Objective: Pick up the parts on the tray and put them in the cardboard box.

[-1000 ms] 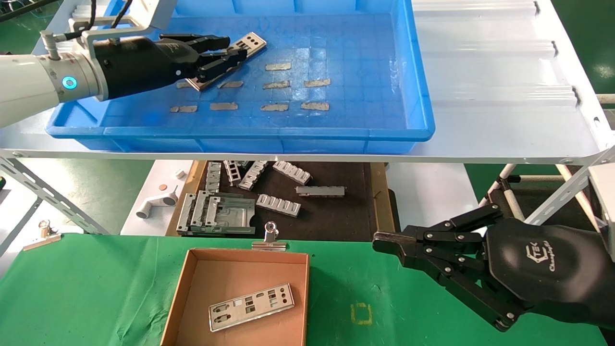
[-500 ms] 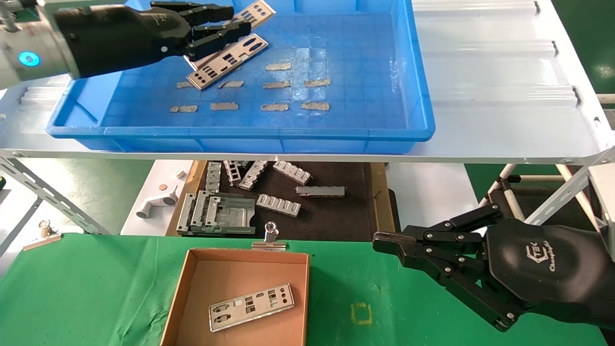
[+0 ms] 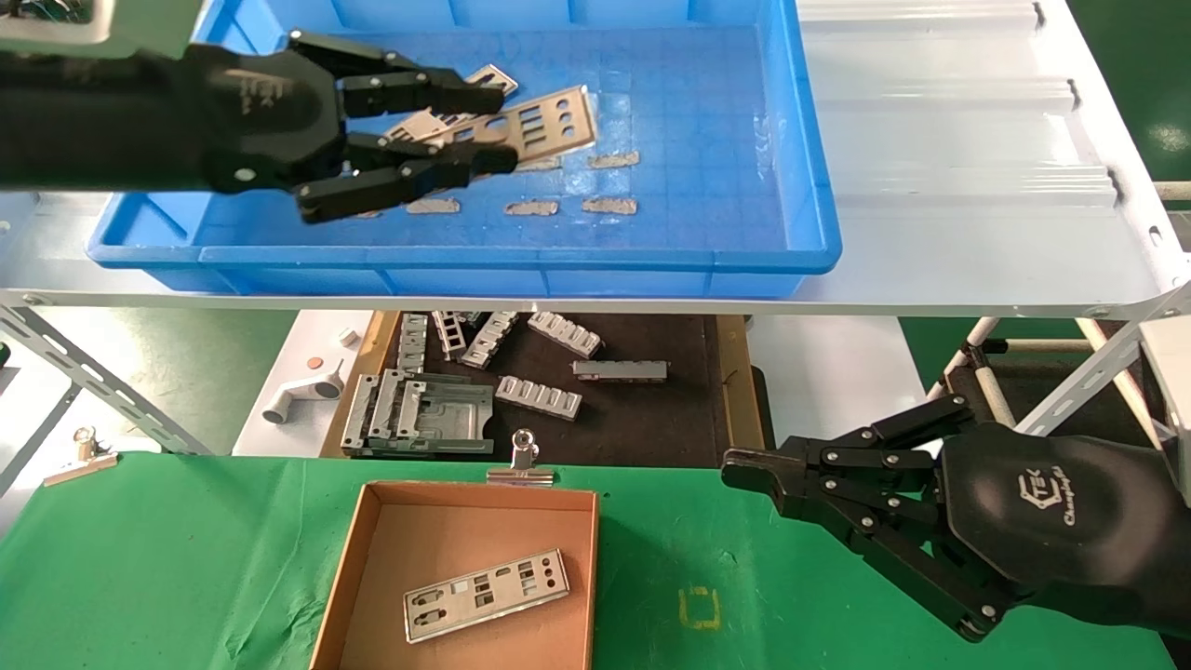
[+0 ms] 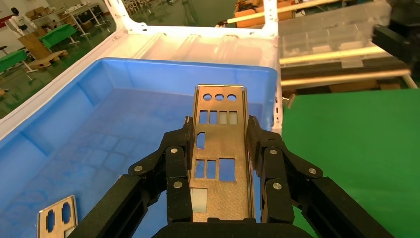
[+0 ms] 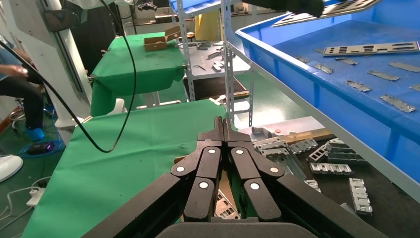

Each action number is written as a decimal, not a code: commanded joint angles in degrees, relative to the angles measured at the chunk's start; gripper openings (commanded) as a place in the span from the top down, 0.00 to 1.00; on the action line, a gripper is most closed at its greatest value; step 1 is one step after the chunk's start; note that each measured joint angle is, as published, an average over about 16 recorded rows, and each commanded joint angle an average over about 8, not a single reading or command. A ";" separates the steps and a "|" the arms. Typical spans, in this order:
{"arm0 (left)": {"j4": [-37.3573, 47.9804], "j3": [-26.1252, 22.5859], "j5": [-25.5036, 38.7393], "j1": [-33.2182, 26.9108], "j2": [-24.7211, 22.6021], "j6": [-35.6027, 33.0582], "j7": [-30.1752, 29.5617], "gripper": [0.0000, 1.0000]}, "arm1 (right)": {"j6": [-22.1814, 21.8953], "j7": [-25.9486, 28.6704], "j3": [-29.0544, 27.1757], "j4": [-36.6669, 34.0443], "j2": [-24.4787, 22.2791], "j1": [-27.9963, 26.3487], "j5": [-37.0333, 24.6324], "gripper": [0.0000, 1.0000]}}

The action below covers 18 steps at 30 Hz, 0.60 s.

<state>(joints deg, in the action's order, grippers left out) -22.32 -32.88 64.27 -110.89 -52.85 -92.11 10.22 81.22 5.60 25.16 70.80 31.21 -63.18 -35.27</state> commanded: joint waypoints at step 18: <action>-33.61 -14.42 -15.95 14.81 16.74 3.59 -13.69 1.00 | 0.00 0.00 0.00 0.00 0.00 0.00 0.00 1.00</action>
<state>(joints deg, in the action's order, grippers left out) -55.95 -47.18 49.05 -95.60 -36.37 -87.25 -3.33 81.22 5.60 25.16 70.80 31.21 -63.18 -35.27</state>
